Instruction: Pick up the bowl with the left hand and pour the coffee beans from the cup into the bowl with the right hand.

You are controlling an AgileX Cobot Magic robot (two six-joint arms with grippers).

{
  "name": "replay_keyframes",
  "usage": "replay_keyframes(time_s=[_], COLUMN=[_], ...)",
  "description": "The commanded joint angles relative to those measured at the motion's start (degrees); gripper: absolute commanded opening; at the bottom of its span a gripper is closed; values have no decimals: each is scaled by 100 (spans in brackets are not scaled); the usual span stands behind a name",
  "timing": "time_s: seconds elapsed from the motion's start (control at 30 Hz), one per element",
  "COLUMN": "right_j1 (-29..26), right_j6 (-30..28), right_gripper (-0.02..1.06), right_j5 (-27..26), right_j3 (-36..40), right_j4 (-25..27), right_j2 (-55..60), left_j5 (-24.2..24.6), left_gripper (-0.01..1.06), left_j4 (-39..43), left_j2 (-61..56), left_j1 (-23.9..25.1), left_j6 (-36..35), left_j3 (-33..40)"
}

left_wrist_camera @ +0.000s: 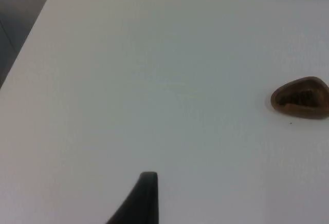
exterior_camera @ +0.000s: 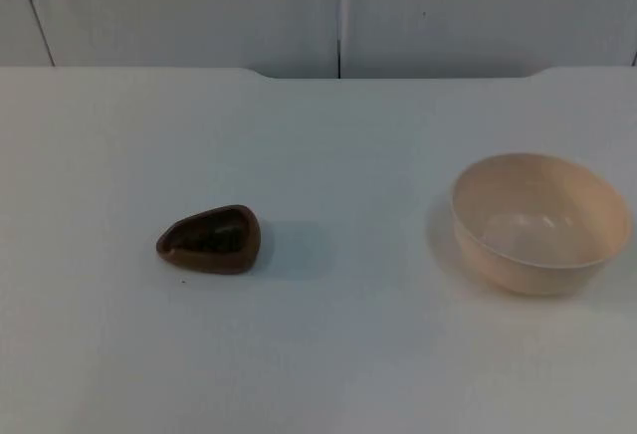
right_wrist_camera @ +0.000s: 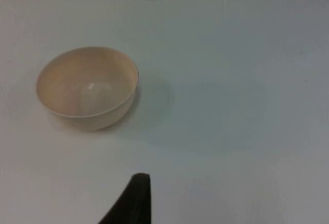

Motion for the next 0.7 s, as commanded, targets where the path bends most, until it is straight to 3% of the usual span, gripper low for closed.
replay_keyframes(time_s=[0.0, 0.43, 0.67], right_j1=[-26, -26, -26], right_j6=[19, 19, 19], right_gripper=[105, 105, 105], right_j5=[-43, -43, -43], right_j3=[44, 44, 44], right_j4=[-17, -38, -56], right_j2=[-20, -20, -20], left_j5=[-260, -576, -587], left_gripper=[105, 105, 105], left_j4=[-59, -112, -581], left_j2=[-22, 765, 1298], left_j1=[9, 9, 9], left_j6=[-38, -38, -38], left_j3=[-81, -549, -968])
